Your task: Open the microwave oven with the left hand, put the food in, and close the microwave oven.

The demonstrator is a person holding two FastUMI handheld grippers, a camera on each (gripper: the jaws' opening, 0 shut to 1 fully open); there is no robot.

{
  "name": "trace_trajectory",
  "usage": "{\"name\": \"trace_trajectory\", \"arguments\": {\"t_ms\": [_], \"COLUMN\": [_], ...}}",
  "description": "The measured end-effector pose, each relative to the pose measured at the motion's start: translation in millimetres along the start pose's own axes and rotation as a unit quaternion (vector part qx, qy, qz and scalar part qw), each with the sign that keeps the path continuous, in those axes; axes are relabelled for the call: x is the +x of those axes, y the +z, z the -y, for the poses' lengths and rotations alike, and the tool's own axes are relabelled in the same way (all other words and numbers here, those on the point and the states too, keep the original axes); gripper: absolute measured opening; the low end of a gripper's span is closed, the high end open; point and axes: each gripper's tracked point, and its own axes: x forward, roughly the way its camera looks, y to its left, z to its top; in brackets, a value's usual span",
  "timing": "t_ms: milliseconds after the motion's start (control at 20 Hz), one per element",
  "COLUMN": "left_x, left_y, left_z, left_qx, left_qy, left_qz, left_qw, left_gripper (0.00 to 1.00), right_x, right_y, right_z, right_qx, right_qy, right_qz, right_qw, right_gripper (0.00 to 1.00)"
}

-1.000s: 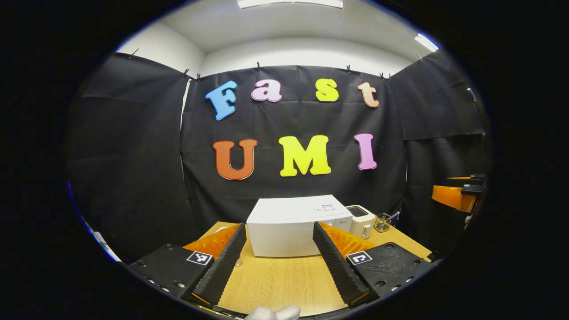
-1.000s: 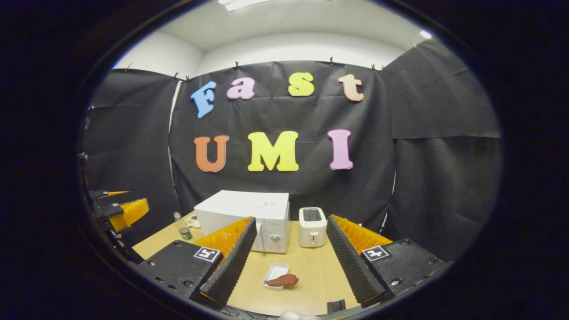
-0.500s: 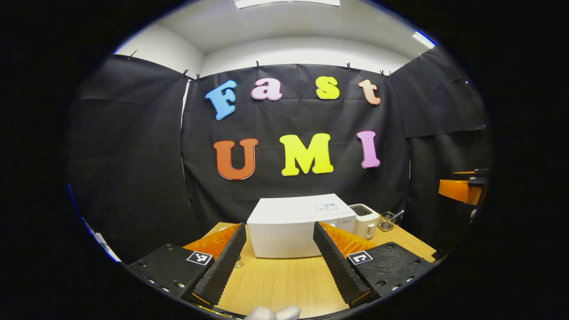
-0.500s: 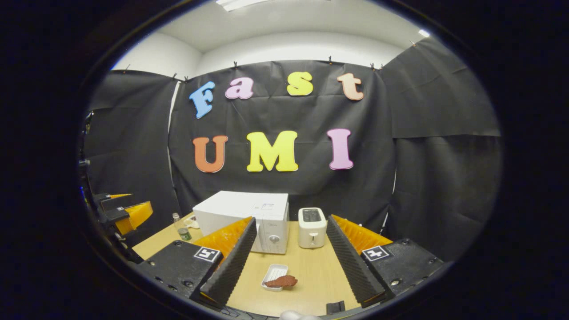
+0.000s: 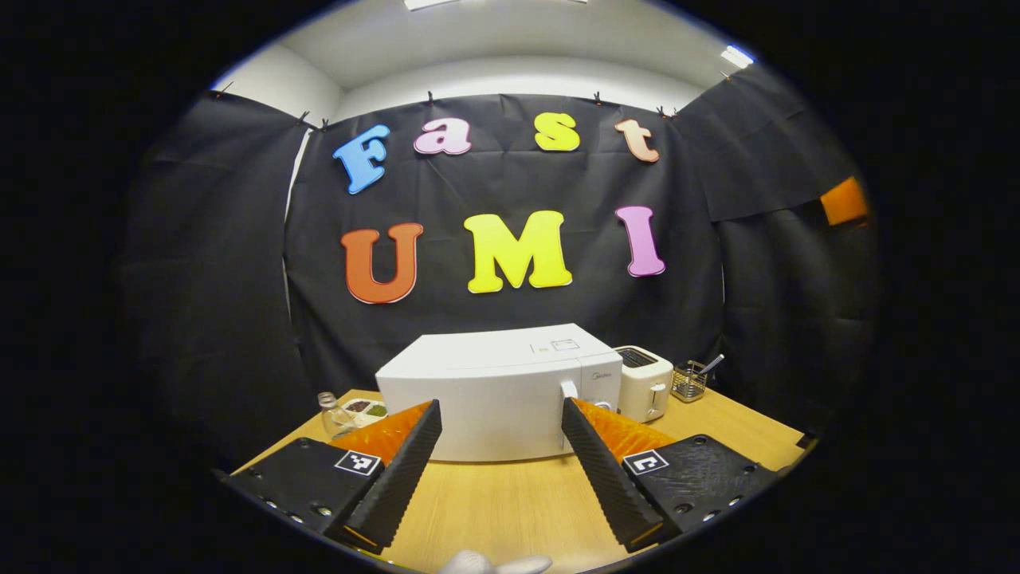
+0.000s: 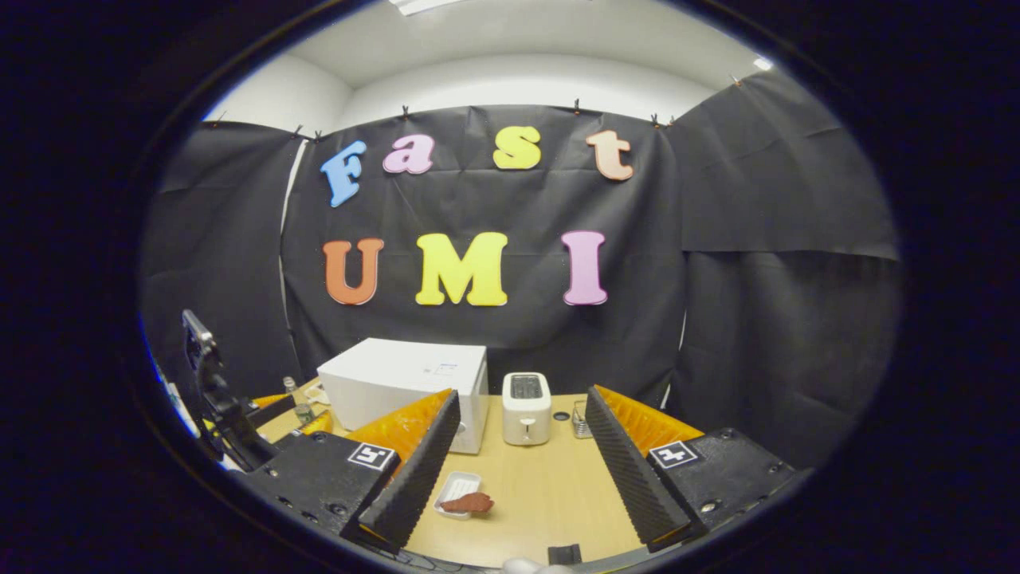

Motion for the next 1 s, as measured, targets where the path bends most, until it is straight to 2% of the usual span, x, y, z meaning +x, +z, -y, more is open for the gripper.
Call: {"name": "trace_trajectory", "arguments": {"t_ms": [150,300,400,450,500,600,650,700,750,800,850,900,950,1000], "left_x": [45.3,89.5,119.6,133.5,147.6,170.3,177.9,184.4,188.6,191.7,193.4,195.2,197.0,196.7], "left_y": [-49.8,-82.3,-91.7,-96.2,-97.8,-106.4,-110.4,-110.9,-110.5,-113.1,-119.1,-121.5,-122.3,-120.0], "left_z": [38.2,57.7,69.3,72.8,73.7,76.2,77.4,76.7,74.4,73.8,75.4,79.8,76.2,79.6], "left_qx": [-0.004,-0.012,-0.01,-0.004,0.0,-0.008,-0.014,-0.014,-0.014,-0.021,-0.034,-0.046,-0.045,-0.052], "left_qy": [-0.026,-0.02,-0.019,-0.018,-0.016,-0.014,-0.013,-0.009,-0.005,-0.006,-0.006,-0.016,-0.008,-0.019], "left_qz": [-0.041,-0.075,-0.077,-0.076,-0.073,-0.08,-0.085,-0.085,-0.083,-0.087,-0.097,-0.101,-0.101,-0.097], "left_qw": [0.999,0.997,0.997,0.997,0.997,0.997,0.996,0.996,0.996,0.996,0.995,0.994,0.994,0.994], "left_gripper": [0.94,0.96,0.96,0.88,0.96,0.95,0.94,0.92,0.82,0.71,0.75,0.7,0.7,0.35], "right_x": [3.3,6.8,7.4,7.1,7.6,9.7,12.5,13.8,13.8,15.5,17.6,19.7,22.4,23.5], "right_y": [-4.1,-13.6,-21.5,-24.5,-26.5,-30.6,-32.0,-34.7,-37.7,-39.2,-43.6,-45.7,-47.7,-48.8], "right_z": [20.9,38.0,50.4,57.3,64.0,74.9,79.6,83.9,88.3,92.3,94.2,96.6,96.7,93.6], "right_qx": [-0.006,-0.008,-0.013,-0.015,-0.015,-0.015,-0.017,-0.02,-0.022,-0.026,-0.035,-0.043,-0.045,-0.043], "right_qy": [-0.02,-0.037,-0.05,-0.057,-0.063,-0.073,-0.077,-0.079,-0.082,-0.084,-0.085,-0.089,-0.086,-0.081], "right_qz": [-0.015,-0.035,-0.051,-0.057,-0.062,-0.07,-0.075,-0.08,-0.084,-0.089,-0.095,-0.097,-0.1,-0.102], "right_qw": [1.0,0.999,0.997,0.997,0.996,0.995,0.994,0.993,0.993,0.992,0.991,0.99,0.99,0.991], "right_gripper": [1.0,1.0,1.0,0.91,0.91,0.91,1.0,1.0,0.91,1.0,1.0,1.0,1.0,1.0]}}
